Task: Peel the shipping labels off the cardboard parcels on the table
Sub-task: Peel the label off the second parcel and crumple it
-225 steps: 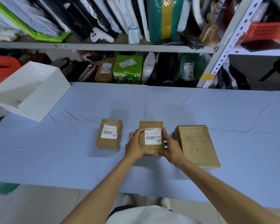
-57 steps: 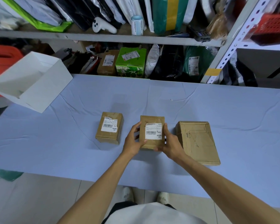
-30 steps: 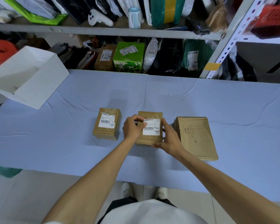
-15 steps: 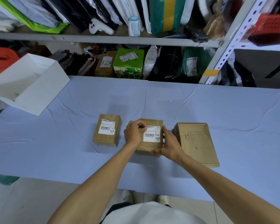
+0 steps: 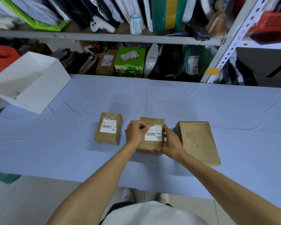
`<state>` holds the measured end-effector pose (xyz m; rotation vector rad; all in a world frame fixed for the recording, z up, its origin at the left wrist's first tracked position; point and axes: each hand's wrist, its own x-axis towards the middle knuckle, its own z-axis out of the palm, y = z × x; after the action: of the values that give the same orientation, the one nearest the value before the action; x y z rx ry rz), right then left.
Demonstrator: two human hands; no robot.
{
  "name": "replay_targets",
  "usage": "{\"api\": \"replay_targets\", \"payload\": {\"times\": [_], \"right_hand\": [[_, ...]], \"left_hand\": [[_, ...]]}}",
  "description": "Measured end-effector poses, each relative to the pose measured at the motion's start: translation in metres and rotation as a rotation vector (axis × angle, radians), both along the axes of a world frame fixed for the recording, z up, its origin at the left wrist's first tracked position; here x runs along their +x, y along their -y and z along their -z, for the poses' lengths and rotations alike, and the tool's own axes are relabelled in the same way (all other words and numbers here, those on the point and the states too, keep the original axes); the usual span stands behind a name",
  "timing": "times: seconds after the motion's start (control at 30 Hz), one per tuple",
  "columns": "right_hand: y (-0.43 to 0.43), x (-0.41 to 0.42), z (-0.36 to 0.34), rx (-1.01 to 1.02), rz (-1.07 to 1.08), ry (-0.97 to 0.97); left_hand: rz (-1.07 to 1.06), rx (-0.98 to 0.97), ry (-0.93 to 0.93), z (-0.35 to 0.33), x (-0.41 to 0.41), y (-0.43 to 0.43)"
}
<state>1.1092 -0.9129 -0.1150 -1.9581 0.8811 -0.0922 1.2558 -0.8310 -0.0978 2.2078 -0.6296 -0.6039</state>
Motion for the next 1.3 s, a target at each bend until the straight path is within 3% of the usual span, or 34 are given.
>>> {"api": "replay_targets", "payload": {"times": [0.37, 1.3], "right_hand": [[-0.01, -0.016, 0.0, 0.081, -0.018, 0.093], [-0.009, -0.012, 0.004, 0.04, -0.104, -0.028]], "left_hand": [[0.011, -0.139, -0.11, 0.002, -0.001, -0.015], [-0.007, -0.152, -0.189, 0.005, -0.005, -0.029]]}}
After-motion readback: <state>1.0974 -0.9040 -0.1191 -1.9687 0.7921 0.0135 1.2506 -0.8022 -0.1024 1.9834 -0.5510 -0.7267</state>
